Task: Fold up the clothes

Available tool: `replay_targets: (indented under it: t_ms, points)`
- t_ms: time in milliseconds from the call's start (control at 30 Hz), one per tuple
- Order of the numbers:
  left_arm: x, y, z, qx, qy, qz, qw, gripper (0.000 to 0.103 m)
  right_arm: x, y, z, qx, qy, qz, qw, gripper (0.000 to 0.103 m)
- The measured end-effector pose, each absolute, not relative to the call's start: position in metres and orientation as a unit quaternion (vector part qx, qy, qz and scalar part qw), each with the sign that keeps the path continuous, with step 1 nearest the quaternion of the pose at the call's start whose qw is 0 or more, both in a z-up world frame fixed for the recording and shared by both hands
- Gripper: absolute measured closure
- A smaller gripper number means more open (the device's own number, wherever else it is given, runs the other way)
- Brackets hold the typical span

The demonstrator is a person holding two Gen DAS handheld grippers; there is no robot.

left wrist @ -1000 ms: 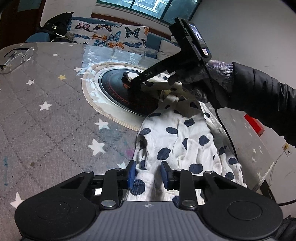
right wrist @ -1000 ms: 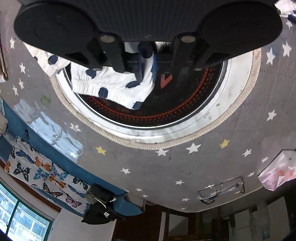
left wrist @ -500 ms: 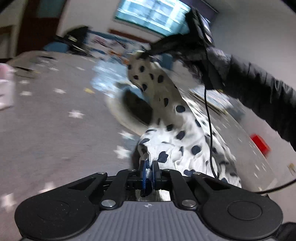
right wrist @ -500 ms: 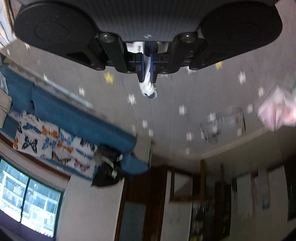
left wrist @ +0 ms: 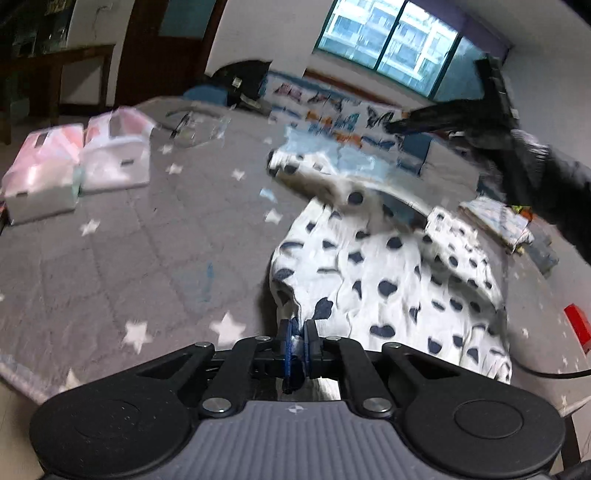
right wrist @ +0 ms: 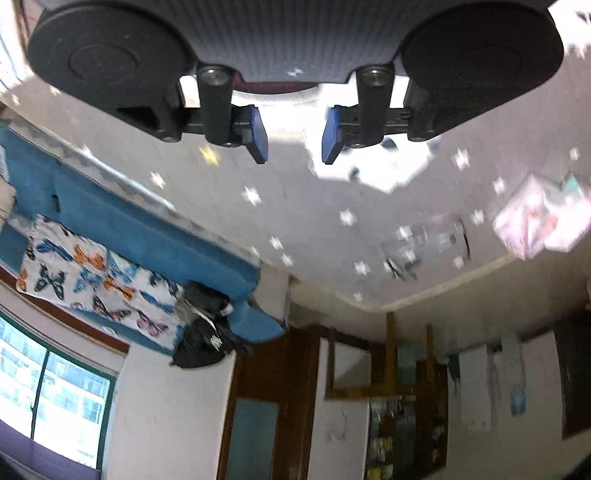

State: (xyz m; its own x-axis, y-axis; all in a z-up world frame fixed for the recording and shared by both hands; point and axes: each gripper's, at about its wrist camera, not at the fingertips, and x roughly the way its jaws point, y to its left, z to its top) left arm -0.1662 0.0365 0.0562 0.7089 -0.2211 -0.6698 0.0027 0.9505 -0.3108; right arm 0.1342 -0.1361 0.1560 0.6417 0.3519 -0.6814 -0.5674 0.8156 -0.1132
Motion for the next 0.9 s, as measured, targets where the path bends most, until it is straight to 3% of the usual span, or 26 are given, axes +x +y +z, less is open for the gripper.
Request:
replay_targets:
  t_ms: [233,500,733,900]
  points:
    - [-0.168,0.040,0.054,-0.141,0.406,-0.063,0.900,0.094,0.129,-0.149,0.113,-0.164,0.395,0.256,0.867,0.072]
    - [-0.167,0.046,0.055,-0.152,0.420,-0.050,0.893,0.091,0.161,-0.113,0.085,-0.108,0.397,0.306,0.859,0.072]
    - [-0.162,0.058,0.075,-0.141,0.397,-0.032,0.906,0.070,0.191,-0.087,0.063,-0.081,0.394,0.306,0.863,0.072]
    - [-0.136,0.055,0.084,-0.119,0.377,-0.039,0.918,0.069,0.201,-0.085,0.051,-0.069,0.397,0.295,0.867,0.077]
